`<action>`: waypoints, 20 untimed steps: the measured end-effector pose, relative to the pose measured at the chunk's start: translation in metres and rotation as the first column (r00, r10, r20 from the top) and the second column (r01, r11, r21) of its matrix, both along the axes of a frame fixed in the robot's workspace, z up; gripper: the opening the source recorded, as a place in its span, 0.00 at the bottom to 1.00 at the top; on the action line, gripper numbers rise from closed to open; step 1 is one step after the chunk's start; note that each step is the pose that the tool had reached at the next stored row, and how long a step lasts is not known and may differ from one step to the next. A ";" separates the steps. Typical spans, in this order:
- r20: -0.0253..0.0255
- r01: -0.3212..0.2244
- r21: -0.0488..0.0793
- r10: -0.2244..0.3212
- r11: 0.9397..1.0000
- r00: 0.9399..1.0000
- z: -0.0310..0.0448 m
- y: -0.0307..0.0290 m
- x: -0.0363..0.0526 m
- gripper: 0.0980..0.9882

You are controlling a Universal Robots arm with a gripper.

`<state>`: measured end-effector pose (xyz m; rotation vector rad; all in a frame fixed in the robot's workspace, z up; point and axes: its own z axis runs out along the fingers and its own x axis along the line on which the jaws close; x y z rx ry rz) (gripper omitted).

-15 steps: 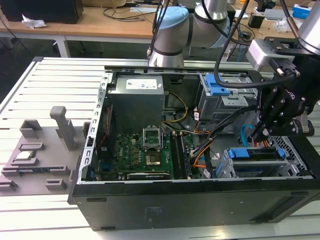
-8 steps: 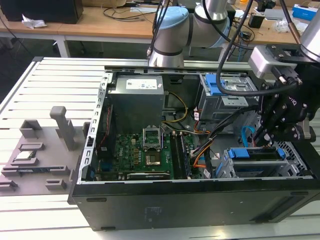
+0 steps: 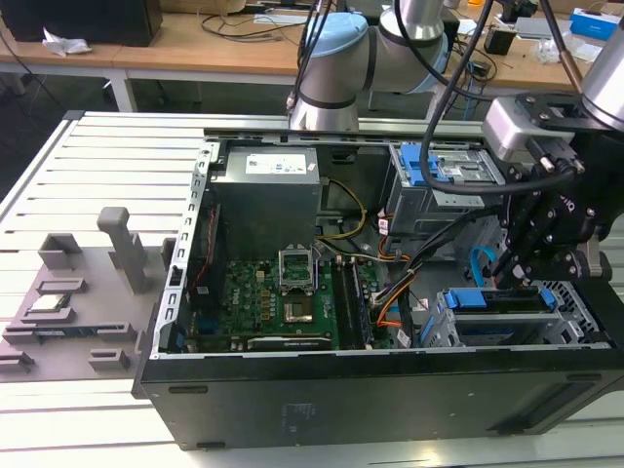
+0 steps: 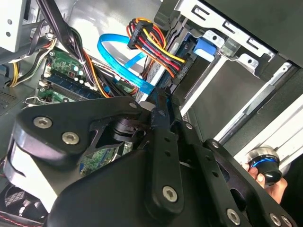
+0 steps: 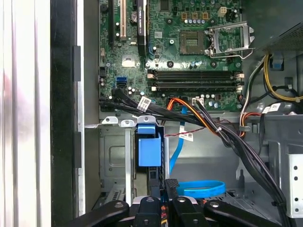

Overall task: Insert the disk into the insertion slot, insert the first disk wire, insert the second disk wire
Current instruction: 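Insert the second disk wire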

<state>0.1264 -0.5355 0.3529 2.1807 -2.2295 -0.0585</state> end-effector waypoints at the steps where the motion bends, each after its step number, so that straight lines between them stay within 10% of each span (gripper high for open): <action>1: 0.000 0.000 0.000 0.000 1.000 1.000 -0.0003 0.0000 0.0000 0.07; 20: 0.000 0.000 0.000 0.000 1.000 1.000 -0.0075 -0.0008 0.0010 0.07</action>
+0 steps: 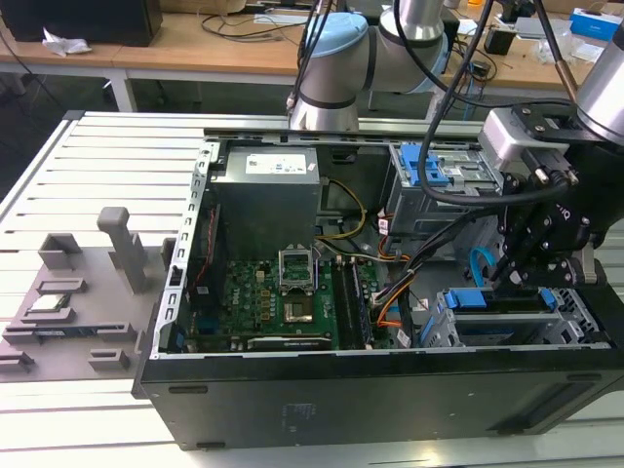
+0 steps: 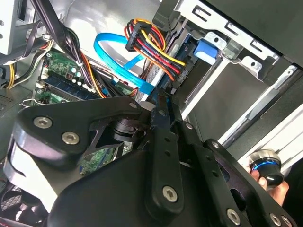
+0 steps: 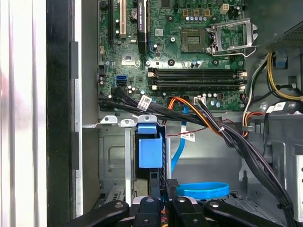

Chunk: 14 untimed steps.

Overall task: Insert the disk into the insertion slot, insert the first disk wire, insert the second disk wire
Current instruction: 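Insert the second disk wire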

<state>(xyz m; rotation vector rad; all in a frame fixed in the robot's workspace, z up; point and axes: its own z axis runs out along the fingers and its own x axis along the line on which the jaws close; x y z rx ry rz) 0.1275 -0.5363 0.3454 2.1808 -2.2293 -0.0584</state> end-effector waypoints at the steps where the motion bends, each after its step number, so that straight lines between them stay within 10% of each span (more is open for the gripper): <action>1: 0.000 0.000 0.000 0.000 1.000 1.000 -0.0002 0.0000 0.0009 0.07; 14: 0.000 0.000 0.000 0.000 1.000 1.000 -0.0044 -0.0029 0.0041 0.07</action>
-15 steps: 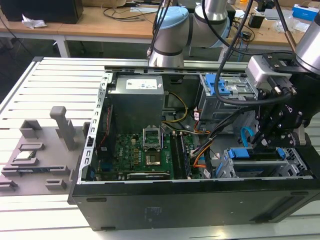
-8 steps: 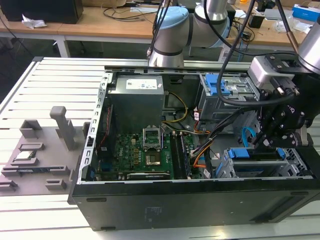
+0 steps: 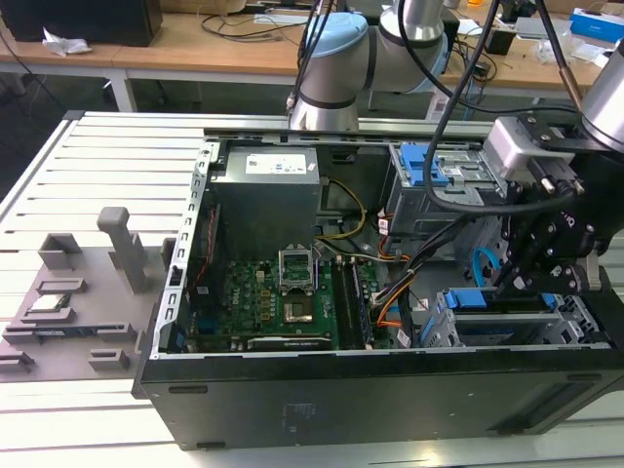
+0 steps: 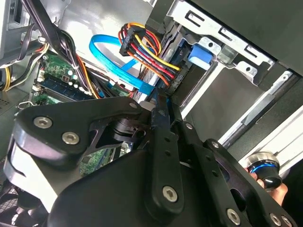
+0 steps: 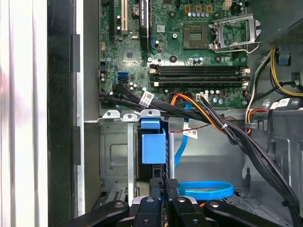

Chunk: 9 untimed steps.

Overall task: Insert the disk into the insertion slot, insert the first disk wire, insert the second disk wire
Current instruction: 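Insert the second disk wire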

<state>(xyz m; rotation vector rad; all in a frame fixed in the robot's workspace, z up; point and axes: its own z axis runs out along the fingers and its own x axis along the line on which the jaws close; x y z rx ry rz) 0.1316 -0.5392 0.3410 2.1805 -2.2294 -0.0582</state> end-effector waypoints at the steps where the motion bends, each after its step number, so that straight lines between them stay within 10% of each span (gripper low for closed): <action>1: 0.000 0.000 0.000 0.000 1.000 1.000 -0.0001 0.0000 0.0000 0.07; 9: 0.000 0.000 0.000 0.000 1.000 1.000 -0.0003 0.0000 0.0000 0.16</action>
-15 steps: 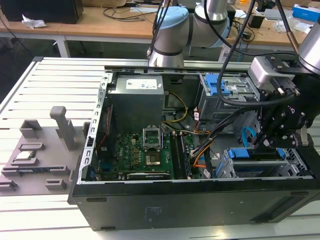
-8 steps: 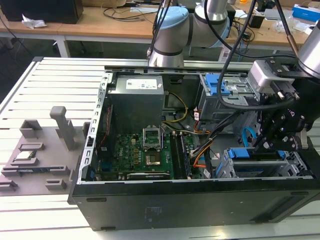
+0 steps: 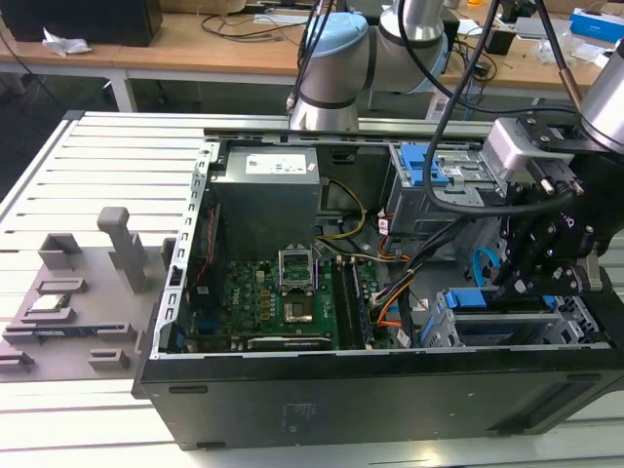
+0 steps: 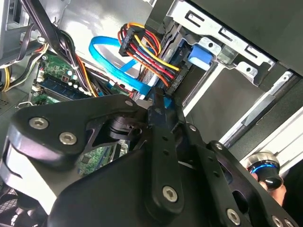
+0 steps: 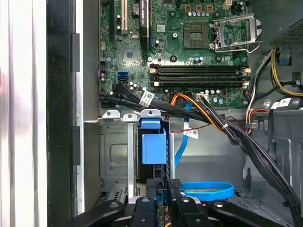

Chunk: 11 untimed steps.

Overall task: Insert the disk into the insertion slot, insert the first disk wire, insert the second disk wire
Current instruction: 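Insert the second disk wire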

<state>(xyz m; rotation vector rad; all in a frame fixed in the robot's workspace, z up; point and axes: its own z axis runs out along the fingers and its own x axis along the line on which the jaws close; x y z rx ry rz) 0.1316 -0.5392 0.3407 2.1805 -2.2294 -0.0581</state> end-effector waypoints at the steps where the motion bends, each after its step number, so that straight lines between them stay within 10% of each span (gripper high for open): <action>1: 0.000 0.000 0.000 0.000 1.000 1.000 0.0011 0.0001 0.0000 0.16; 8: 0.000 0.000 0.000 0.000 1.000 1.000 0.0340 0.0043 0.0000 0.16; 11: 0.000 0.000 0.000 0.000 1.000 1.000 0.0476 0.0051 0.0000 0.01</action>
